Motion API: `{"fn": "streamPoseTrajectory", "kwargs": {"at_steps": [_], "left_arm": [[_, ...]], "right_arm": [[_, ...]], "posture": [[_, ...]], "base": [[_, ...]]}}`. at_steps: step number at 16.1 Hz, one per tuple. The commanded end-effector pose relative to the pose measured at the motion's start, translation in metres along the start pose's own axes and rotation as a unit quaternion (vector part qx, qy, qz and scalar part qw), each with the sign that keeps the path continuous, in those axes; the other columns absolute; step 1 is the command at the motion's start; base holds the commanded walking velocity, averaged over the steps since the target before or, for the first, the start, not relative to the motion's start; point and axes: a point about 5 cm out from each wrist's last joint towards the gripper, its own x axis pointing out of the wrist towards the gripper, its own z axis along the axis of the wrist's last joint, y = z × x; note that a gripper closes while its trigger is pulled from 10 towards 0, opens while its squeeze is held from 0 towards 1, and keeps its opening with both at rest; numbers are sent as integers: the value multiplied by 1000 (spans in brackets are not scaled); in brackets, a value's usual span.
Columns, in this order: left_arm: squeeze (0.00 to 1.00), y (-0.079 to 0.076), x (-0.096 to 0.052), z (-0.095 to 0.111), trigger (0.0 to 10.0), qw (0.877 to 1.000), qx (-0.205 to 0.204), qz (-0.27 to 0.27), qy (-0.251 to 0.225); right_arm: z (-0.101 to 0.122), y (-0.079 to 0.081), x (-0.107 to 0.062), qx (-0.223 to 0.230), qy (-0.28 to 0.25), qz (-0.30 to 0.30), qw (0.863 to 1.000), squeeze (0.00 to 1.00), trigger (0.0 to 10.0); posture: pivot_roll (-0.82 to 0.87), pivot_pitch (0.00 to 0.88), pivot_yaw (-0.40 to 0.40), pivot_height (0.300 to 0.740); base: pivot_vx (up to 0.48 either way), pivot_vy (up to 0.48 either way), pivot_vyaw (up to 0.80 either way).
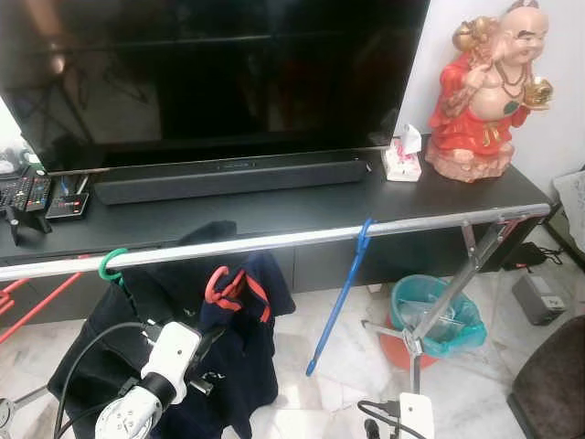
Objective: Hang hanger
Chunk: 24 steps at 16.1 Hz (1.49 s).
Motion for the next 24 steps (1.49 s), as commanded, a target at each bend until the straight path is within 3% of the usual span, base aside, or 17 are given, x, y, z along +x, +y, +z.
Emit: {"fn": "streamPoseTrajectory", "kwargs": {"at_steps": [1,24], "left_arm": [[0,5,0,3,10000,1000,-1,11,-9],[0,4,0,3,10000,1000,-1,12,-2]], "right_arm": [[-1,-2,0,8,4,-4,1000,0,10000],[-4,-5,-1,16,16,-6,1000,0,10000]], "posture": [[-13,0,8,740],[-18,8,18,740]], "base": [[0,0,0],[0,0,0]]}}
